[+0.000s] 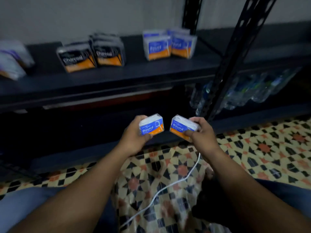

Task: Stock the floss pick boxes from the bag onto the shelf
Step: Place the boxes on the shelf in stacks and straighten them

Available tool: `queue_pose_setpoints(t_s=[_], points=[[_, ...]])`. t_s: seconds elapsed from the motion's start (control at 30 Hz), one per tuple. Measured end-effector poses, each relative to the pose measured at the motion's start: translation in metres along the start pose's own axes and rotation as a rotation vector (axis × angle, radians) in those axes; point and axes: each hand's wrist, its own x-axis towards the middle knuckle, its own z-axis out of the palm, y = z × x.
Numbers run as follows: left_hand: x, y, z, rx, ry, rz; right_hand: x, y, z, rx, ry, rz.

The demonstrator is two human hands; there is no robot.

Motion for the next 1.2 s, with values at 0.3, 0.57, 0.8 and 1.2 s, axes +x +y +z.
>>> queue_pose_setpoints(t_s=[0.3, 0.57, 0.8, 1.2], points=[[0.030, 0.121, -0.059, 0.180, 0.193, 0.371, 0.018, -0.127, -0.019, 0.004, 0.107, -0.358], [0.093, 0.165, -0.059, 0.362, 0.259, 0.342, 0.087, -0.173, -0.015, -0.256, 0.209, -0.442], [0.126, 0.165, -0.046, 0.585, 0.326, 0.279, 0.130, -0.173, -0.010, -0.470, 0.259, -0.441], [0.156, 0.164, -0.039, 0.620, 0.349, 0.178, 0.178, -0.169, -0.002, -0.631, 0.281, -0.444]])
